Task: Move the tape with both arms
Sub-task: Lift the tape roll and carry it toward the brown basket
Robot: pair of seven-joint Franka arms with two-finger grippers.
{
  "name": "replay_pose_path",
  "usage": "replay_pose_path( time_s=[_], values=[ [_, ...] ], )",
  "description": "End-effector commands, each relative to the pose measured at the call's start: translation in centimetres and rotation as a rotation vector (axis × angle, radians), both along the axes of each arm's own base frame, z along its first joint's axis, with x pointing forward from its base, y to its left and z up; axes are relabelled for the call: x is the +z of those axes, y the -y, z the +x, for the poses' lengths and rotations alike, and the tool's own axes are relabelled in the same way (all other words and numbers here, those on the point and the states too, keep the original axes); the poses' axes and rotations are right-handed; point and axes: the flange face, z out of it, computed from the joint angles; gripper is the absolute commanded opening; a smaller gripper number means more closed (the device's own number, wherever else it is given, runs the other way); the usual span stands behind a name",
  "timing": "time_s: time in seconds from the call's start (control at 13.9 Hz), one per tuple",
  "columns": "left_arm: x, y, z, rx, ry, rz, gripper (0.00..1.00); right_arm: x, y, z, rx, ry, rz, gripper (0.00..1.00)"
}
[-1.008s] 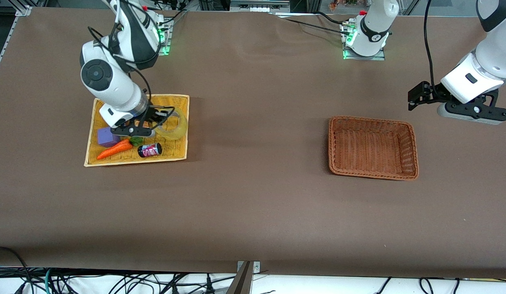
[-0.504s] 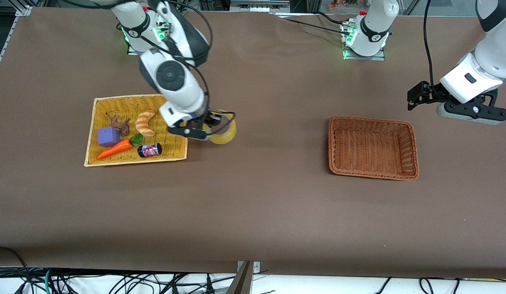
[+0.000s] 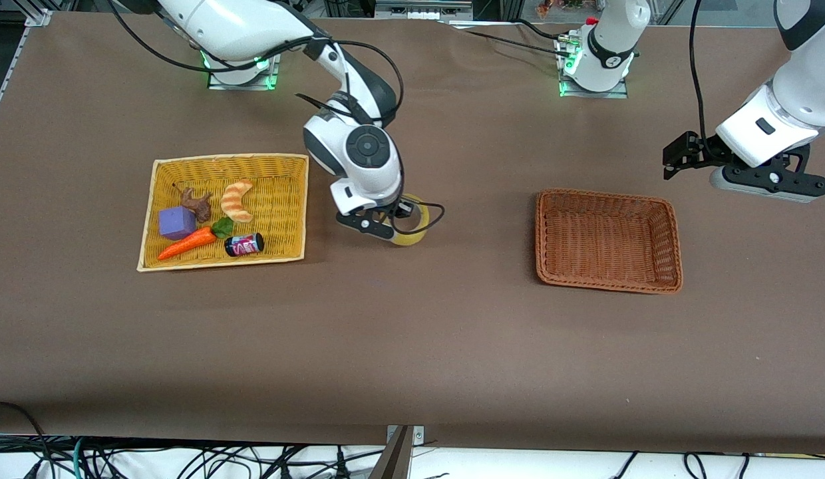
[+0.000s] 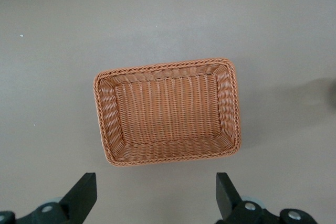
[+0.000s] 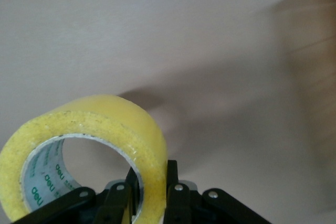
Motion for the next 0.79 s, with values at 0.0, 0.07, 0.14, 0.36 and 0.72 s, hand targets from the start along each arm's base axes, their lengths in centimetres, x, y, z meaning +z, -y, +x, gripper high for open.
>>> replay_pose_path(
  time_s=[0.0,0.07,0.14,0.36,0.72],
  values=[
    [0.5,-0.4,0.4,-0.019,0.003,0.028,1.00,-0.3,-2.1,0.3,-0.021,0.014,0.001,0.00],
    [0.5,-0.4,0.4,-0.018,0.003,0.028,1.00,-0.9,-2.4,0.1,-0.020,0.015,0.003,0.00],
    [0.6,-0.4,0.4,-0.018,0.004,0.028,1.00,-1.6,-3.0,-0.3,-0.013,0.014,0.010,0.00],
    [0.6,-0.3,0.5,-0.021,0.006,0.030,1.00,-3.8,-4.1,-1.1,-0.044,0.016,0.029,0.00],
    [0.6,-0.4,0.5,-0.019,0.004,0.028,1.00,-6.2,-4.5,-1.9,-0.037,0.000,0.016,0.01]
  ],
)
